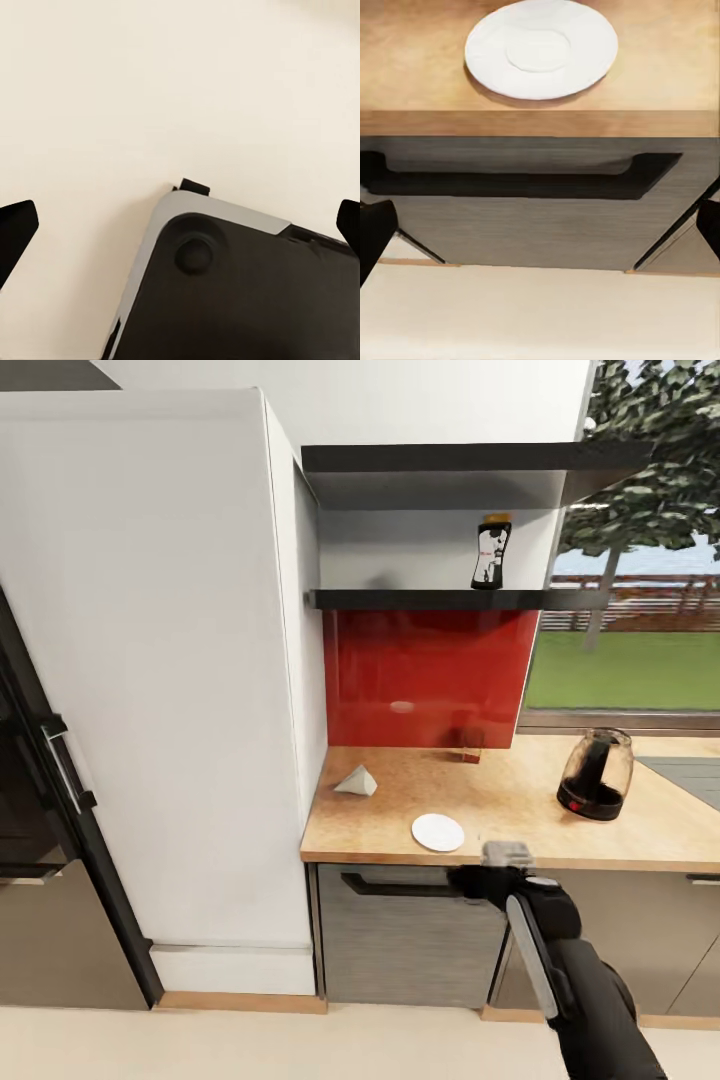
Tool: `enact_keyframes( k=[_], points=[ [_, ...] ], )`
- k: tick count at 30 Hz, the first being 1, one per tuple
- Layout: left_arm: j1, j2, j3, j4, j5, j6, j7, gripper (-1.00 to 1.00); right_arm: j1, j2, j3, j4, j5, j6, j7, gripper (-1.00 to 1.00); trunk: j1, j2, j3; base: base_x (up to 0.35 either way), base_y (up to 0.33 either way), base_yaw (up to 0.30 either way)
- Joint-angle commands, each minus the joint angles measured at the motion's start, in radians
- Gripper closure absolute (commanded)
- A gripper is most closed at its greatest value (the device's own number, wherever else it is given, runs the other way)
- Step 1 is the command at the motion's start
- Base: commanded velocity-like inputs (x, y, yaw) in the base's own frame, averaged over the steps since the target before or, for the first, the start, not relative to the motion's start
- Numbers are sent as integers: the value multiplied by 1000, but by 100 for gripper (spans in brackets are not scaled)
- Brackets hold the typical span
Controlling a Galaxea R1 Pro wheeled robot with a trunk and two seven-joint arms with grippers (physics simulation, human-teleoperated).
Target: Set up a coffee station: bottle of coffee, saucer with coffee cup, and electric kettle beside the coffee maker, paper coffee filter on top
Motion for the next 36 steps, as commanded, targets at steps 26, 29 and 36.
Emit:
enact_keyframes(
  k=[26, 29, 36],
  points=[
    [1, 35, 3, 6, -3, 5, -1, -100, -726, 131, 0, 1067, 2, -28, -125, -100, 0, -1, -2, 24, 6, 0],
    [1, 40, 3, 6, -2, 6, -1, -100, -727, 129, 0, 1096, 2, -50, -126, -100, 0, -1, -2, 273, 109, 0],
    [1, 45, 2, 14, -2, 7, -1, -100, -727, 119, 1, 1135, 0, -84, -126, -100, 0, -1, -2, 321, 87, 0]
  ],
)
